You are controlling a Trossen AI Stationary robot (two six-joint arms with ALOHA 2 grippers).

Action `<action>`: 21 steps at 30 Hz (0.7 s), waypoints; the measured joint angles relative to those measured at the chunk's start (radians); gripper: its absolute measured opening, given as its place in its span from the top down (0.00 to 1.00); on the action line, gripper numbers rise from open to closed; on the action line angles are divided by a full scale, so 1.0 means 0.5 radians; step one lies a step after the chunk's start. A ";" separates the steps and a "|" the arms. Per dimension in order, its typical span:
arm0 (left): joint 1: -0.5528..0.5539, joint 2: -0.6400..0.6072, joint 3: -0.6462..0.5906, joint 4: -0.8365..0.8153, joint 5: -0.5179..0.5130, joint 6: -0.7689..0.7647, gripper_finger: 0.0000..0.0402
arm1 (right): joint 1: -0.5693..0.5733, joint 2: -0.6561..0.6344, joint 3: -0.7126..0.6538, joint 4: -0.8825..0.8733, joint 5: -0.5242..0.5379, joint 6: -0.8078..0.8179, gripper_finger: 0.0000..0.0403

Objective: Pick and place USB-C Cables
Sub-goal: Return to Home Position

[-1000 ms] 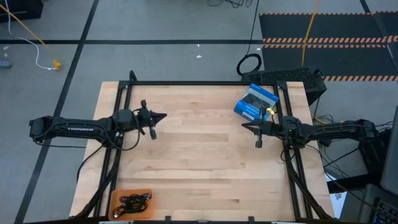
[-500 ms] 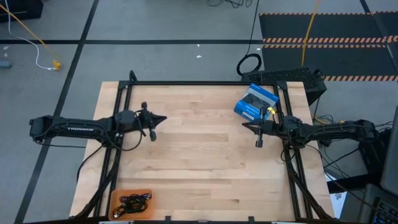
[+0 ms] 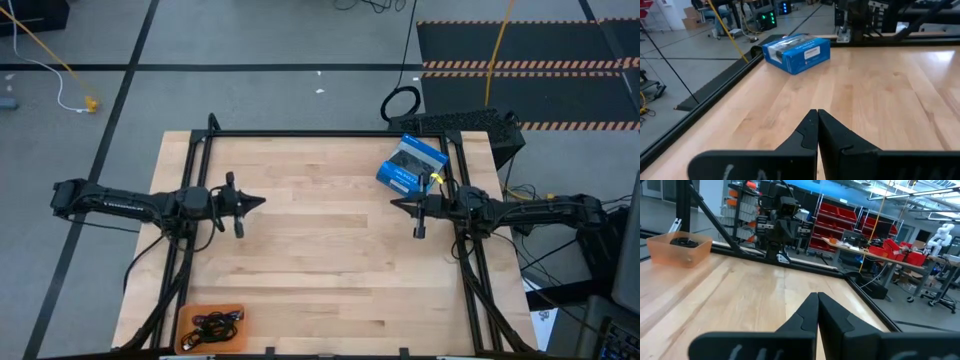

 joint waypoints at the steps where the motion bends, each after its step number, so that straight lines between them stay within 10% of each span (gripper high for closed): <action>1: -0.021 -0.002 -0.001 -0.004 -0.017 0.005 1.00 | 0.000 -0.003 0.000 0.000 0.000 0.000 1.00; 21: -0.122 -0.084 -0.336 0.526 0.033 0.179 1.00 | 0.000 -0.029 -0.002 -0.016 0.000 0.002 1.00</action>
